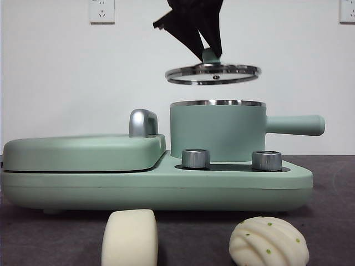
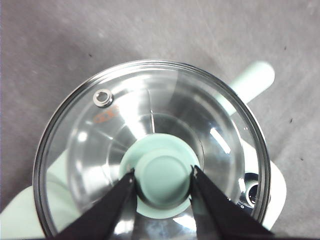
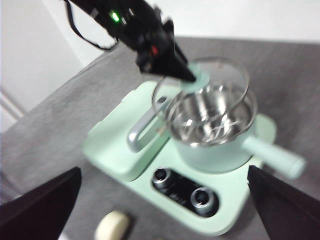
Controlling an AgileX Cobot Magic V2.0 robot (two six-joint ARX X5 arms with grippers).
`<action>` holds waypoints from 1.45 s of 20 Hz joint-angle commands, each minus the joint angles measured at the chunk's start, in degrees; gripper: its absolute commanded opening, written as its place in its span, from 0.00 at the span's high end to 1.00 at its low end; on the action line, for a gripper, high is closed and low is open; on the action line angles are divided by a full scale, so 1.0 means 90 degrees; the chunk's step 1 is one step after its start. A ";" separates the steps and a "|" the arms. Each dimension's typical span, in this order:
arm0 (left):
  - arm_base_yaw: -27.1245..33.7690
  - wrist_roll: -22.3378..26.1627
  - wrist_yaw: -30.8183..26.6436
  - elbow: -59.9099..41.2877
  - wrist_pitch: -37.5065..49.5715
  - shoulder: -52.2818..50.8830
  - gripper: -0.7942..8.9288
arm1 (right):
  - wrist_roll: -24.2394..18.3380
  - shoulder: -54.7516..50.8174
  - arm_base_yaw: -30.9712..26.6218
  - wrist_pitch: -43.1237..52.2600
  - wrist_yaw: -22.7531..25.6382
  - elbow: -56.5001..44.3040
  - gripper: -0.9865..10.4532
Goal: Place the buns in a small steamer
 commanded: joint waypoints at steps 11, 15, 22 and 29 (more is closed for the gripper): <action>0.1409 -0.0083 -0.0102 0.0539 -0.0189 -0.0090 0.90 | 0.1622 0.2586 0.3696 -0.0189 0.1778 0.0398 0.44; 0.1914 -0.0085 -0.0102 0.0539 -0.0197 -0.0090 0.90 | 0.2093 0.3679 0.5076 0.0129 0.2562 0.0401 0.44; 0.2518 -0.0087 -0.0097 0.0539 -0.0185 -0.0092 0.90 | 0.2499 0.5447 0.6239 0.1071 0.2829 0.0410 0.44; 0.2783 -0.0185 -0.0095 0.0537 -0.0100 -0.0092 0.90 | 0.2475 0.6453 0.6470 0.1513 0.3308 0.0410 0.47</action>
